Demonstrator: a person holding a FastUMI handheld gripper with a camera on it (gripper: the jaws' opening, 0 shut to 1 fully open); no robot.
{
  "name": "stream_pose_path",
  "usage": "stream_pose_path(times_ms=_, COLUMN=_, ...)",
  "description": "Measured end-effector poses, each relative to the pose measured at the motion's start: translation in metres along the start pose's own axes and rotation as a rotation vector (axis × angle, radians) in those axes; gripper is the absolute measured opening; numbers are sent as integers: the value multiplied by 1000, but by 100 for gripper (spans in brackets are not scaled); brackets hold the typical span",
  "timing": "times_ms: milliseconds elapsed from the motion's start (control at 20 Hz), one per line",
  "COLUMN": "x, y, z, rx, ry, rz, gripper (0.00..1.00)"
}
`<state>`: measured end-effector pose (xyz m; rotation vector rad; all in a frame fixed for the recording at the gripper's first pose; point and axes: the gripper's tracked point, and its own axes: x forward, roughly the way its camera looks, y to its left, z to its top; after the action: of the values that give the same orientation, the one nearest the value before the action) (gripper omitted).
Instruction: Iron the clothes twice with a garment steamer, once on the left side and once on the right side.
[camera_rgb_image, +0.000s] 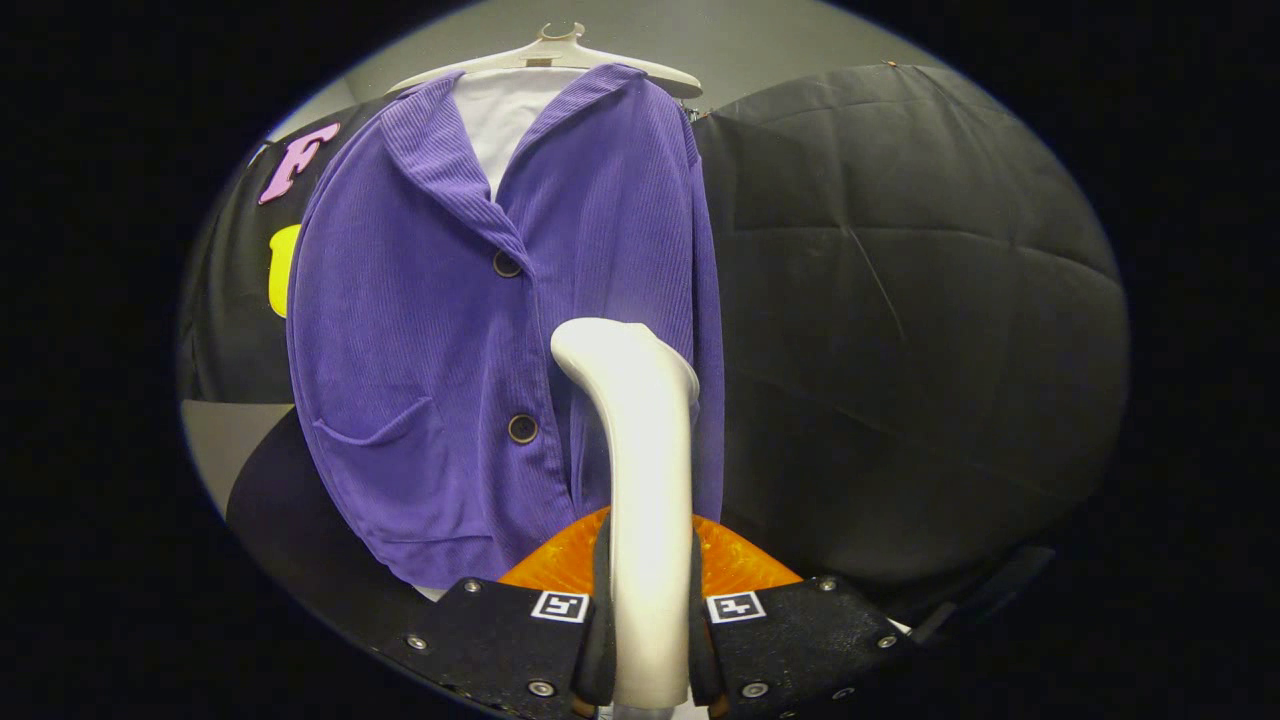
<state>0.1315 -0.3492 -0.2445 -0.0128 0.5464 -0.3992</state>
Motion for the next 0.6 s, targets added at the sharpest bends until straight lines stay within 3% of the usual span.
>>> stream_pose_path(times_ms=600, x=7, y=-6, z=-56, rx=-11, ry=121, rz=2, gripper=28)
